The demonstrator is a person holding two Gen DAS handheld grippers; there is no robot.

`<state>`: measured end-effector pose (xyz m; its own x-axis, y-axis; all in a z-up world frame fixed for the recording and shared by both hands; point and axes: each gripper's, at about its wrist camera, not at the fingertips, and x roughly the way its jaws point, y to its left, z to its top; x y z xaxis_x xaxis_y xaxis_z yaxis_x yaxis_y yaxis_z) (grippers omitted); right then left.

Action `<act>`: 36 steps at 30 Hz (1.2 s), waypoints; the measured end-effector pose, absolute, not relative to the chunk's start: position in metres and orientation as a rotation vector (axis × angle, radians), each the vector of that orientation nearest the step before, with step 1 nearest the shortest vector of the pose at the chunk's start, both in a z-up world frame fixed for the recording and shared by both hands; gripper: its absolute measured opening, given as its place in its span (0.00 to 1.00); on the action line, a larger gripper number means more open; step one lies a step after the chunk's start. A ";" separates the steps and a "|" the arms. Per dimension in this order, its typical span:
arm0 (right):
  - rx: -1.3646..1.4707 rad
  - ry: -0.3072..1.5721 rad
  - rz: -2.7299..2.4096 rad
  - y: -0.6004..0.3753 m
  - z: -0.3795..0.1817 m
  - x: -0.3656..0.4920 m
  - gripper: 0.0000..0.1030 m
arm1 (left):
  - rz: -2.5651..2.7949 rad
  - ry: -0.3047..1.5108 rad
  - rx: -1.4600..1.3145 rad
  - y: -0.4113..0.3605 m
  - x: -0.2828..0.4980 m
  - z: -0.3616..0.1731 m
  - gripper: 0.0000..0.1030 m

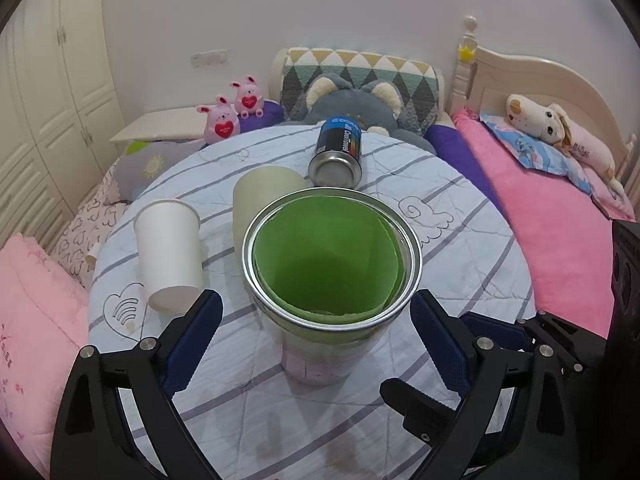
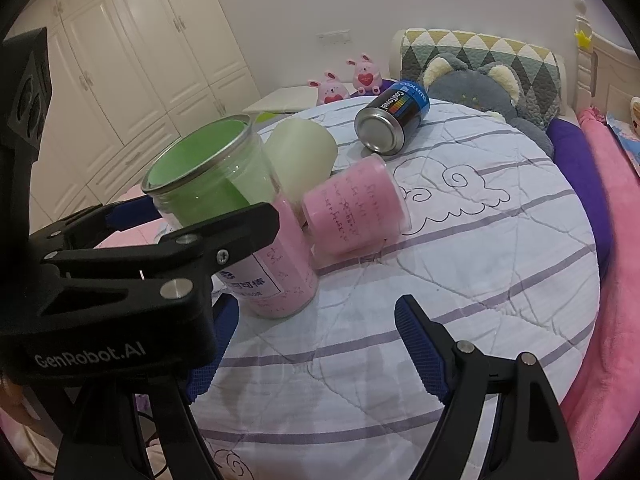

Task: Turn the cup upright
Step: 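Lower the upright canister onto the table and open the left tool, then withdraw the left tool away from the standing canister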

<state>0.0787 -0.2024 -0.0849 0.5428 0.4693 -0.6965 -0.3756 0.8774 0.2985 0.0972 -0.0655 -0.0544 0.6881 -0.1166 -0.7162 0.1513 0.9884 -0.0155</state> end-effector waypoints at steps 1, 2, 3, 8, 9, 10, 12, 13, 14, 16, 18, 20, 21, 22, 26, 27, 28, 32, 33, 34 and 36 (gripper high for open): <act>0.118 0.862 0.504 -0.202 -0.085 0.079 0.79 | -0.150 0.797 0.044 -0.064 0.098 -0.054 0.93; 0.118 0.861 0.504 -0.202 -0.084 0.080 0.80 | -0.151 0.795 0.041 -0.063 0.097 -0.054 0.94; 0.117 0.860 0.504 -0.201 -0.084 0.080 0.79 | -0.150 0.795 0.041 -0.063 0.097 -0.053 0.93; 0.114 0.855 0.504 -0.199 -0.082 0.081 0.79 | -0.145 0.787 0.040 -0.059 0.094 -0.051 0.94; 0.114 0.853 0.504 -0.199 -0.081 0.081 0.79 | -0.145 0.788 0.041 -0.059 0.094 -0.051 0.94; 0.114 0.852 0.504 -0.199 -0.080 0.081 0.79 | -0.145 0.789 0.040 -0.058 0.093 -0.051 0.94; 0.113 0.847 0.501 -0.199 -0.079 0.080 0.79 | -0.147 0.793 0.043 -0.057 0.092 -0.051 0.94; 0.112 0.845 0.500 -0.199 -0.078 0.079 0.79 | -0.146 0.791 0.045 -0.057 0.091 -0.050 0.94; 0.112 0.844 0.499 -0.199 -0.077 0.078 0.79 | -0.145 0.790 0.047 -0.057 0.089 -0.050 0.94; 0.107 0.837 0.492 -0.200 -0.075 0.075 0.79 | -0.146 0.786 0.052 -0.056 0.086 -0.048 0.94; 0.098 0.829 0.481 -0.202 -0.071 0.071 0.79 | -0.146 0.776 0.052 -0.054 0.080 -0.045 0.94; 0.085 0.815 0.468 -0.203 -0.067 0.067 0.79 | -0.144 0.753 0.046 -0.052 0.072 -0.040 0.94; 0.078 0.806 0.460 -0.204 -0.064 0.063 0.79 | -0.145 0.749 0.046 -0.051 0.069 -0.038 0.94; 0.072 0.797 0.455 -0.205 -0.060 0.059 0.79 | -0.146 0.738 0.044 -0.049 0.065 -0.035 0.94; 0.070 0.765 0.437 -0.211 -0.049 0.049 0.79 | -0.112 0.666 0.055 -0.046 0.045 -0.020 0.95; 0.066 0.753 0.430 -0.212 -0.046 0.045 0.79 | -0.103 0.645 0.057 -0.045 0.041 -0.017 0.96; 0.064 0.743 0.424 -0.214 -0.043 0.043 0.79 | -0.091 0.619 0.058 -0.044 0.036 -0.013 0.98; 0.060 0.695 0.408 -0.220 -0.031 0.031 0.79 | -0.055 0.524 0.057 -0.038 0.016 -0.002 1.00; 0.057 0.679 0.404 -0.221 -0.029 0.028 0.79 | -0.052 0.508 0.054 -0.037 0.011 0.000 1.00; 0.055 0.668 0.402 -0.222 -0.027 0.026 0.79 | -0.046 0.497 0.052 -0.035 0.008 0.003 1.00; 0.043 0.633 0.393 -0.223 -0.022 0.020 0.79 | -0.033 0.476 0.052 -0.034 0.003 0.006 1.00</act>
<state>0.0201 -0.2226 -0.0221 0.7353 0.3704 -0.5676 -0.3447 0.9254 0.1574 0.0028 -0.0338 0.0060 0.8883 -0.0194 -0.4588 0.0439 0.9981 0.0428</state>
